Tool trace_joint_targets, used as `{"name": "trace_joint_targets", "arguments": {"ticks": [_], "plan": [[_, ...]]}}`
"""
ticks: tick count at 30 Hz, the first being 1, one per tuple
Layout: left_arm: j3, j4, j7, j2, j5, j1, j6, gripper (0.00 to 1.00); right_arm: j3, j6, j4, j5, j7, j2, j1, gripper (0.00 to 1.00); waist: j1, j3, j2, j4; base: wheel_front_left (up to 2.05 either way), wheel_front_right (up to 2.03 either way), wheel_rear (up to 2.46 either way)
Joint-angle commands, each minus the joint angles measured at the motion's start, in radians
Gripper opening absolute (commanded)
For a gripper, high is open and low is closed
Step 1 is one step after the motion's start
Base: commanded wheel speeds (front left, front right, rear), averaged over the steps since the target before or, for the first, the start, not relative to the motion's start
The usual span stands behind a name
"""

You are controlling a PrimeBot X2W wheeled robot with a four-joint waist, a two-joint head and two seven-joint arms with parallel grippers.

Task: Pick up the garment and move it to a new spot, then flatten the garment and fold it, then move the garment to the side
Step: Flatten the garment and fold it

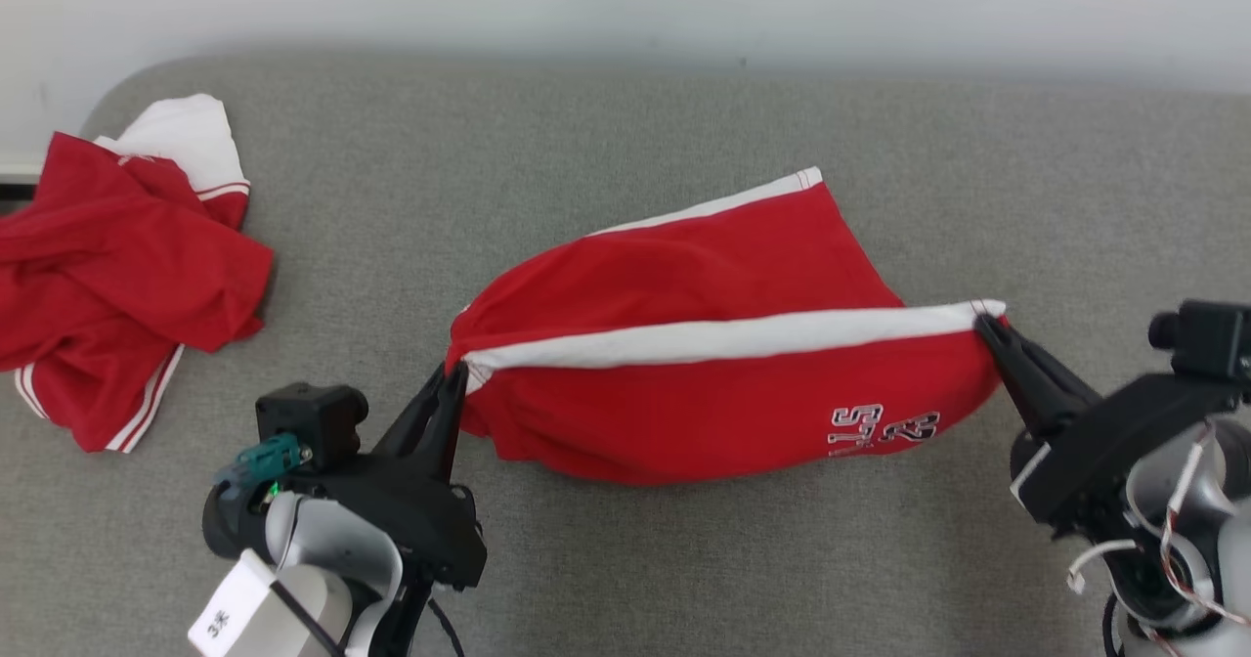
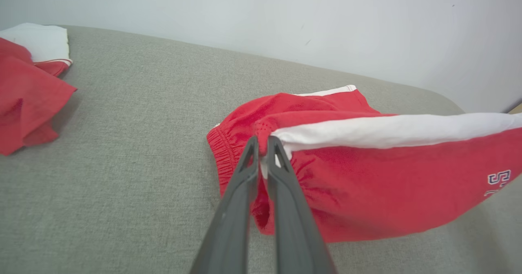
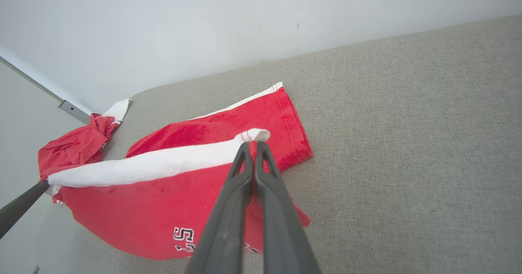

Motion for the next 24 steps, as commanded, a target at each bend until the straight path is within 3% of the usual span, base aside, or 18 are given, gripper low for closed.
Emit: {"name": "trace_joint_targets", "arguments": {"ticks": [1, 13, 24], "plan": [[0.004, 0.015, 0.002, -0.004, 0.009, -0.025, 0.004, 0.00, 0.004, 0.000, 0.021, -0.024, -0.009, -0.002, -0.036, 0.00, -0.0001, 0.031, -0.0001, -0.006, 0.00, 0.00, 0.00], [0.018, 0.134, -0.055, -0.071, 0.009, -0.160, -0.003, 0.00, 0.045, 0.000, 0.247, -0.224, -0.069, -0.005, -0.341, 0.00, -0.0001, 0.126, -0.0001, 0.012, 0.00, 0.00, 0.00], [0.009, 0.211, -0.043, -0.110, 0.010, -0.272, -0.018, 0.00, 0.068, 0.000, 0.447, -0.301, -0.109, -0.029, -0.552, 0.00, -0.0001, 0.184, -0.0001, 0.036, 0.00, 0.00, 0.00]]}}
